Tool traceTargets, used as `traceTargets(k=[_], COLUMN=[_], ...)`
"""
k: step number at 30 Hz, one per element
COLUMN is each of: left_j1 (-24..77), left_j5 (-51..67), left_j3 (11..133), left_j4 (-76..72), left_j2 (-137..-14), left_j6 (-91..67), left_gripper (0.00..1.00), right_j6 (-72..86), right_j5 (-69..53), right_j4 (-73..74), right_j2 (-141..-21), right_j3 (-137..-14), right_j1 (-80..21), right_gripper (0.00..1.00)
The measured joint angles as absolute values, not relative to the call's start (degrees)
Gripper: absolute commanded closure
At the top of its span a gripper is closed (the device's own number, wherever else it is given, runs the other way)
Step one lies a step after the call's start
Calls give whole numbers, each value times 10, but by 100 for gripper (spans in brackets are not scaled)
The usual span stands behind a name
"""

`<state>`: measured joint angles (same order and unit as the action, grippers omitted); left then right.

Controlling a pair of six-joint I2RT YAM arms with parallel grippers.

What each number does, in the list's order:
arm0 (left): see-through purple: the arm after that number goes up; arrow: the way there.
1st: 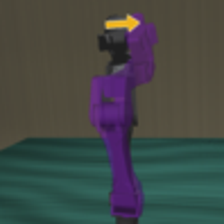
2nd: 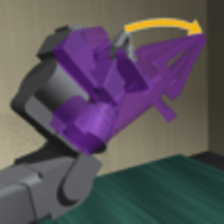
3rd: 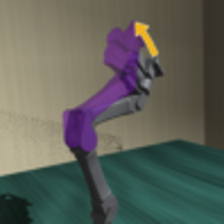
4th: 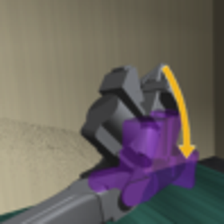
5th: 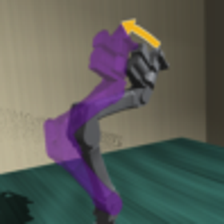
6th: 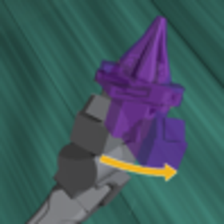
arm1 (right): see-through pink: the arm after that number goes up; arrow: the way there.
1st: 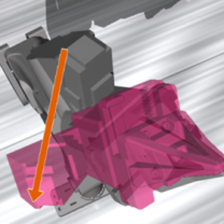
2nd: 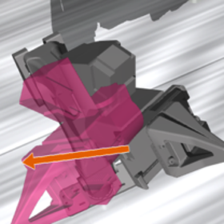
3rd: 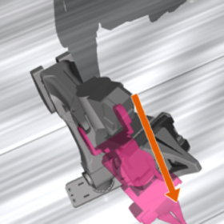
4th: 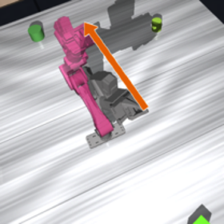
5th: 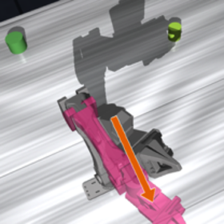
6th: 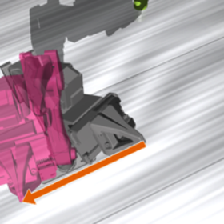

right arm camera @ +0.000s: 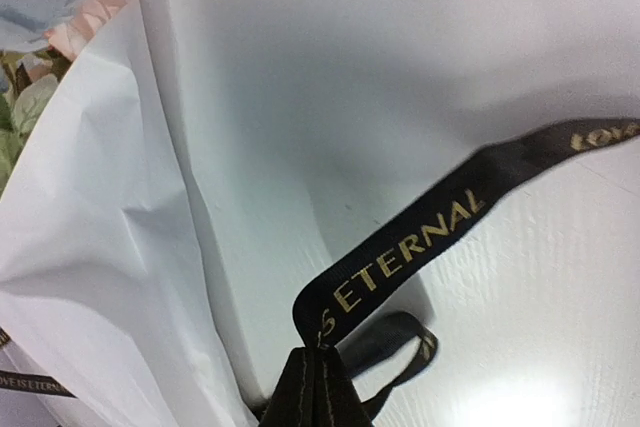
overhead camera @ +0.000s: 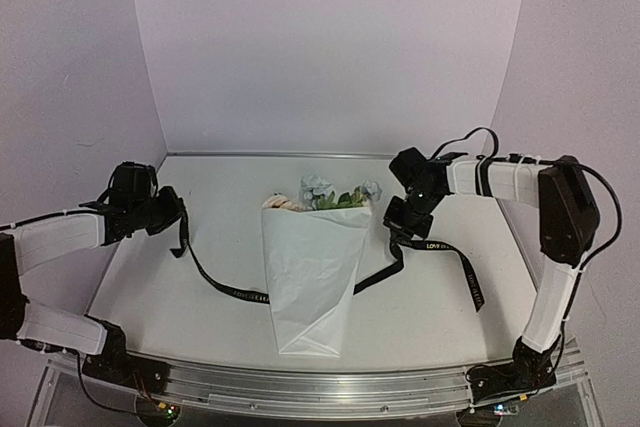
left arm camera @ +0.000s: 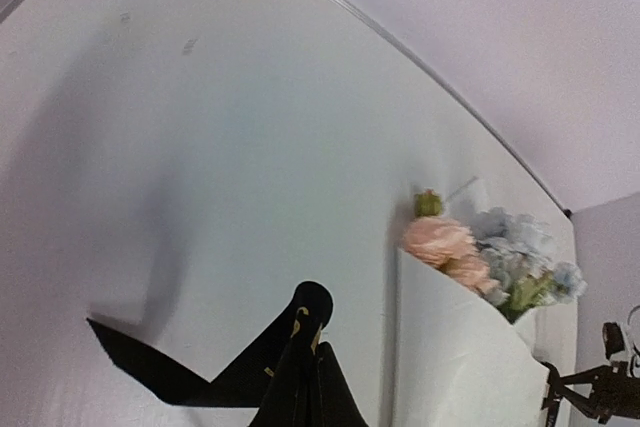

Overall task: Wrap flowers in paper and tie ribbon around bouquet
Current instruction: Cross the ribbon over the folded bouquet.

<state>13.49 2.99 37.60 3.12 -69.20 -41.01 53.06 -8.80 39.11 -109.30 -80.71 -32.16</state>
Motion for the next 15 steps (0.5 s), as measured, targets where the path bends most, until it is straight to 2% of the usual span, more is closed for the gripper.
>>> traceTargets(k=[7, 11, 15], left_j1=[382, 537, 629], left_j5=[57, 79, 111], left_j3=[514, 637, 726], left_j4=[-69, -84, -72], left_j2=[-749, -868, -1002], left_j6=[-268, -175, -108], left_gripper=[100, 100, 100], right_j6=[512, 512, 512], right_j5=[-70, -72, -78], right_j4=[422, 428, 429], right_j2=[-995, -995, -995], right_j3=[-731, -698, -683], right_j1=[-315, -309, -301], right_gripper=[100, 100, 100])
